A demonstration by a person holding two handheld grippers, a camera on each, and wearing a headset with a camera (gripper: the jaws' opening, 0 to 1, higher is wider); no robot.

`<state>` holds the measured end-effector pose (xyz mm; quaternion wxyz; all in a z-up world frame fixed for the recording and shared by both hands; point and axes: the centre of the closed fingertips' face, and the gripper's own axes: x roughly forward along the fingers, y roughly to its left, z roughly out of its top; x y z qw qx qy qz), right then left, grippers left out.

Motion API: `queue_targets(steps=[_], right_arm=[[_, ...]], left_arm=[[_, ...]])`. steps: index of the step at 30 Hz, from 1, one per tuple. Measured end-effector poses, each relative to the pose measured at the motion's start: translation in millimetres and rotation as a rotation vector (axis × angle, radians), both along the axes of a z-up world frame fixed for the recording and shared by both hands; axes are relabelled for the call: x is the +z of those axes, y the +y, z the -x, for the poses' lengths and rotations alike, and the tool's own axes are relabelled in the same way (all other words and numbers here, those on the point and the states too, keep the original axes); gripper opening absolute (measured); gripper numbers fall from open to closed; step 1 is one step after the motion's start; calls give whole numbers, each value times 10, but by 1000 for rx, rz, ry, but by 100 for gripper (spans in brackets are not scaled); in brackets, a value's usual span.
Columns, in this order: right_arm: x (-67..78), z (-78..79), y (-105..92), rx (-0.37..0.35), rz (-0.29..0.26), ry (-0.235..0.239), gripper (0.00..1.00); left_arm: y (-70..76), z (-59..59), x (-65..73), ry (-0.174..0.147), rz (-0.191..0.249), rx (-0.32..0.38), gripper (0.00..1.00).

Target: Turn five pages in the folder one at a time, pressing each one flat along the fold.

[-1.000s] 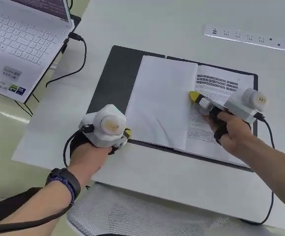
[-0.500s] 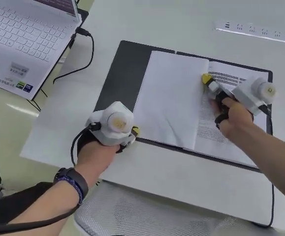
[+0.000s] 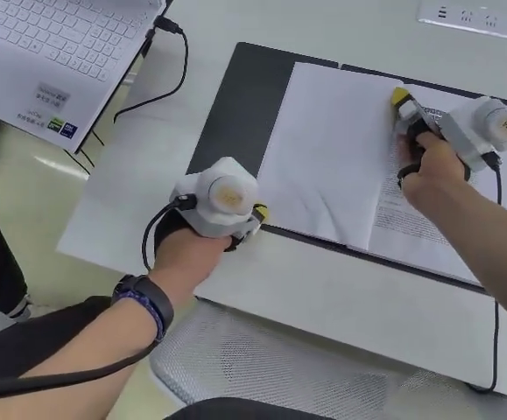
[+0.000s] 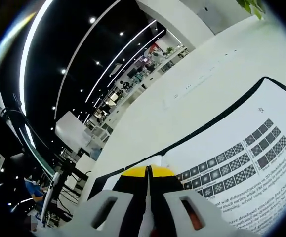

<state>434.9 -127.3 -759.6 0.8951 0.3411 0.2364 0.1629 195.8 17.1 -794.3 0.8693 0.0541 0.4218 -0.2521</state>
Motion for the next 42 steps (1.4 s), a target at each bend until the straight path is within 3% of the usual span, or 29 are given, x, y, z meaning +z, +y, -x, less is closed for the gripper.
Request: queue_targets(steps=[8,12,16,23,34,42], right_arm=[[-77,-268,-9,38,28,4,0],[-101,-262,-33,54,-16,-1,0],[-110,-121,6,134,51,-26,0],[-42,204,51,161,41,-49,0],[58,456,113,190,69,-44,0],[40,652,101,237,105,-65,0]], left_arm=[[6,-4,-3,-5,-5,-3,0],[11,-6,-4,-6,-2,4,0],[13,-7,-3,-10,-2,2,0],[14,0,5,-15,5,-3,0],[3,-2,15,-32,2,11,0],[3,-16,5,-46,15,18,0]])
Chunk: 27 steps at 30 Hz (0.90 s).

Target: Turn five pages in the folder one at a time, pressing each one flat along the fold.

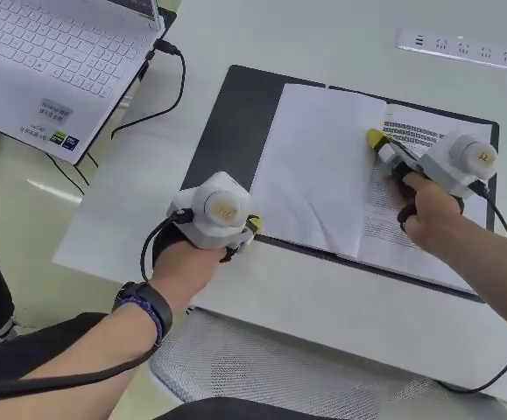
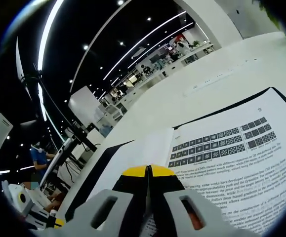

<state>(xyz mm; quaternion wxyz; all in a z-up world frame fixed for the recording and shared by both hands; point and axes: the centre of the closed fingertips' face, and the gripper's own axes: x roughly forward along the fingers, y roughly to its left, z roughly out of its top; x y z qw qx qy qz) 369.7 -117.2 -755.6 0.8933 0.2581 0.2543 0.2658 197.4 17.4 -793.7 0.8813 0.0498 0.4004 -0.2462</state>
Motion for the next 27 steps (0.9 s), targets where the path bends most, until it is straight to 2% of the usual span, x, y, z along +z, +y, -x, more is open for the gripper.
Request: queue_targets(steps=[8,21,27], right_arm=[[-46,112,-55,26,21,-14,0],[-97,445,-95,56,6,-12,0],[-99,588,-93,80,24,-12,0]], left_arm=[[-7,-2,2,-7,3,-6,0],[-8,3,-1,-11,3,-8,0],[-6,3,-6,-18,9,-4,0]])
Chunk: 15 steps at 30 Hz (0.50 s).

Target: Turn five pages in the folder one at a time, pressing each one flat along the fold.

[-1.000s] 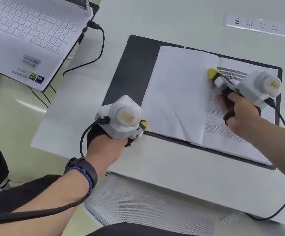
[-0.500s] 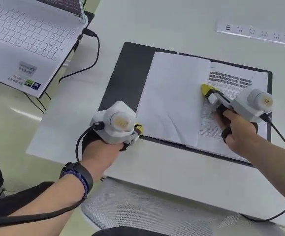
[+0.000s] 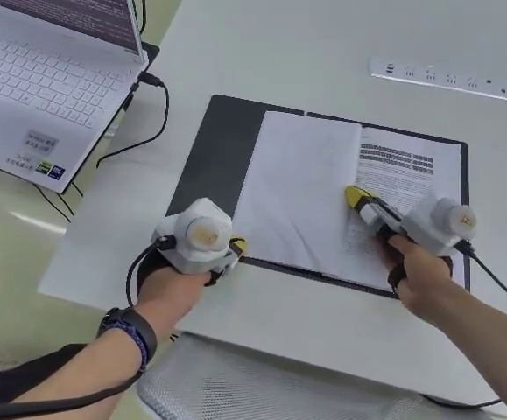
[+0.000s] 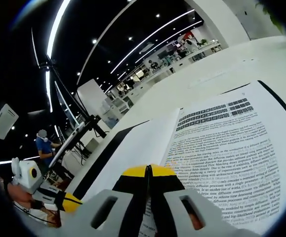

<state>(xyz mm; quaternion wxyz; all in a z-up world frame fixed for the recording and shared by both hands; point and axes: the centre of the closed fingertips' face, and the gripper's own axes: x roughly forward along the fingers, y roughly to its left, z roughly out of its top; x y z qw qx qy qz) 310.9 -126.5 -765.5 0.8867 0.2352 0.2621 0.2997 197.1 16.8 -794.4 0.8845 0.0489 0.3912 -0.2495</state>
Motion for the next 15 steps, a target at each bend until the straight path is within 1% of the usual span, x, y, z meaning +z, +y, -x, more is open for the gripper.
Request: queue_targets(steps=[6,10,15], right_arm=[[-13,237,24,36,6,1,0],[-23,351,34,51,3,5,0],[-29,491,51,77,3,7,0]], left_arm=[[-2,8,2,-2,-4,-5,0],[-4,17,4,-9,-3,-3,0],[-3,15,3,-7,-4,-6,0]])
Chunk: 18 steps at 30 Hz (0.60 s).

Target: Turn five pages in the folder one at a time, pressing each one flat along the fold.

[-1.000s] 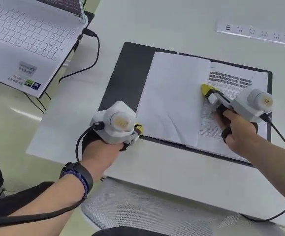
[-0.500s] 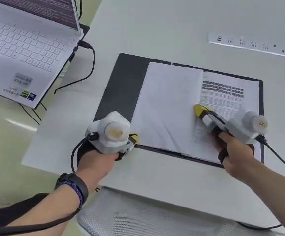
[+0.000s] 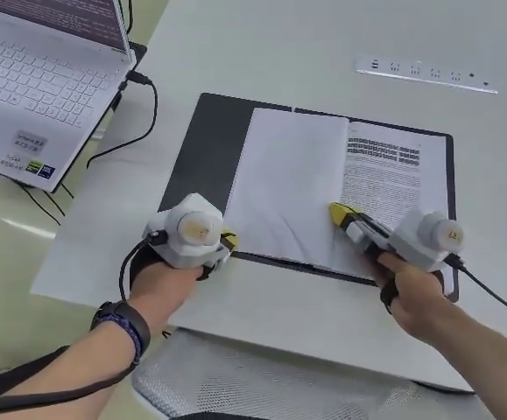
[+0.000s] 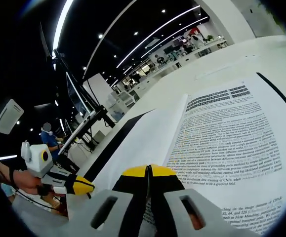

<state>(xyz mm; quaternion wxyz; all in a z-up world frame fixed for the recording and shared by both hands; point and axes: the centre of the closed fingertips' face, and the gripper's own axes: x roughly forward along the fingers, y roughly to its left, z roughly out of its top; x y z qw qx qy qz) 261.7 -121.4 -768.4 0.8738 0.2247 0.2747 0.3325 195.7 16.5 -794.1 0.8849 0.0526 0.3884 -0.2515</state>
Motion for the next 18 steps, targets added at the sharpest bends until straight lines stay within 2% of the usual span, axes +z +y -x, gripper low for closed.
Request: queue_targets(steps=[18], right_arm=[[-112,387,-26,59,-7,29,0]], left_arm=[[5,11,10,-5,-3,2,0]])
